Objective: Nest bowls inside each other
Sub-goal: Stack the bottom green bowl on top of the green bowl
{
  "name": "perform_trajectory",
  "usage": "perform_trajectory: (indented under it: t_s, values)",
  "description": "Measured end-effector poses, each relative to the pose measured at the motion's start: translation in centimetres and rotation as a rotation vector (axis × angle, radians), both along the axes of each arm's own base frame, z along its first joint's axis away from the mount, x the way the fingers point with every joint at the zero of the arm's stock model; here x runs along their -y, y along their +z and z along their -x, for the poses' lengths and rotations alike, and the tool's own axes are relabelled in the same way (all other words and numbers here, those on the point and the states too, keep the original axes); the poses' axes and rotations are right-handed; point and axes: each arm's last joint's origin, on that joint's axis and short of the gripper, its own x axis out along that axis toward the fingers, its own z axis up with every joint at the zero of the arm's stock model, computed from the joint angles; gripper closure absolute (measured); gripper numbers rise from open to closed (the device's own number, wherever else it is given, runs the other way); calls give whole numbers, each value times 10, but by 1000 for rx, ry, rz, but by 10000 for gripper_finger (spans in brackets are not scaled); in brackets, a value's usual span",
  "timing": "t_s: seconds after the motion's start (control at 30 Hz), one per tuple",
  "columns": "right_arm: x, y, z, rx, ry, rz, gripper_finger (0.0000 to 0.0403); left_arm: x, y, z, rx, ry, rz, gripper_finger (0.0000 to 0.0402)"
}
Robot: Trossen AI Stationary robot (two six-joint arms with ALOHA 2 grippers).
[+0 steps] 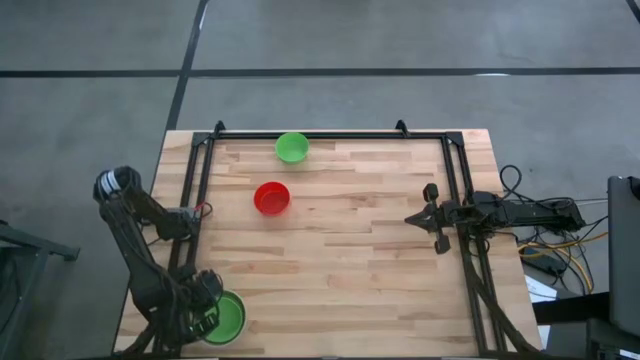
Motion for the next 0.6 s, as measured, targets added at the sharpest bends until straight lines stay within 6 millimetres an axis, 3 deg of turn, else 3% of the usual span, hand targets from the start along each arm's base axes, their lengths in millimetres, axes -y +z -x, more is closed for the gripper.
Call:
perform_trajectory:
  t_s: [0.6]
  values:
    - [0, 0, 0, 0, 0, 0, 394, -6, 3, 3, 7, 13, 14, 282]
